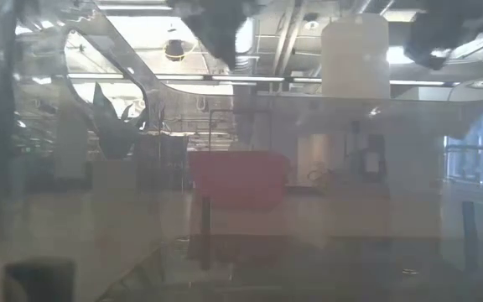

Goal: Stack baskets by color
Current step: Stack the right red bin on top of the left red bin

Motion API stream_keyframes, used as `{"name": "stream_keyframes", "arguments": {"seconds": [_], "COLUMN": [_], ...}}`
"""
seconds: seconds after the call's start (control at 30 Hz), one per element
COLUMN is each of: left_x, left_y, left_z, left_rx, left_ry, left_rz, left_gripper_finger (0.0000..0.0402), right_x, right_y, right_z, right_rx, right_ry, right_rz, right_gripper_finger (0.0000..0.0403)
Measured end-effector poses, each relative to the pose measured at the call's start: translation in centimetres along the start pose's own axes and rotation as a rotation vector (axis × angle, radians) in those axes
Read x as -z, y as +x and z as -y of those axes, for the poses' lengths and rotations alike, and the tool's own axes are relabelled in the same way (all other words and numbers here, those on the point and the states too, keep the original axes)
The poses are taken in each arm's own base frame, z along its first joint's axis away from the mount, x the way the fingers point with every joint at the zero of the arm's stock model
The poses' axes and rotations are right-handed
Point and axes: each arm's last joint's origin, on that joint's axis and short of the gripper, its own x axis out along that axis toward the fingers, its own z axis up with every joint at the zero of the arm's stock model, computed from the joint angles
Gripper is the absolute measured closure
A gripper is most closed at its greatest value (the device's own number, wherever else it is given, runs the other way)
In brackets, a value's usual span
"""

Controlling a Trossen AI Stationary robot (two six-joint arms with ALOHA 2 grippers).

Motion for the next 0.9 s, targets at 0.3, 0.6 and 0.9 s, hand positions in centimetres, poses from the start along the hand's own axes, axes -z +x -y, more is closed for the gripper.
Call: {"name": "stream_keyframes", "arguments": {"seconds": [0.3,0.6,0.9], "left_x": [3.8,6.3,6.1], "left_y": [-0.1,-0.5,0.3], "left_z": [-4.2,-5.0,-4.9], "left_rx": [0.555,0.870,0.935], "left_ry": [-0.066,-0.070,0.038], "left_rz": [0.353,0.781,0.808], "left_gripper_finger": [0.0152,0.0152,0.0152], "right_x": [6.2,12.8,14.3], "right_y": [2.4,3.6,2.5], "right_z": [-5.3,-8.9,-9.5], "right_rx": [0.041,0.179,0.354], "right_ry": [0.341,0.750,0.868], "right_rz": [-0.258,-0.394,-0.455], "right_gripper_finger": [0.0281,0.0281,0.0281]}}
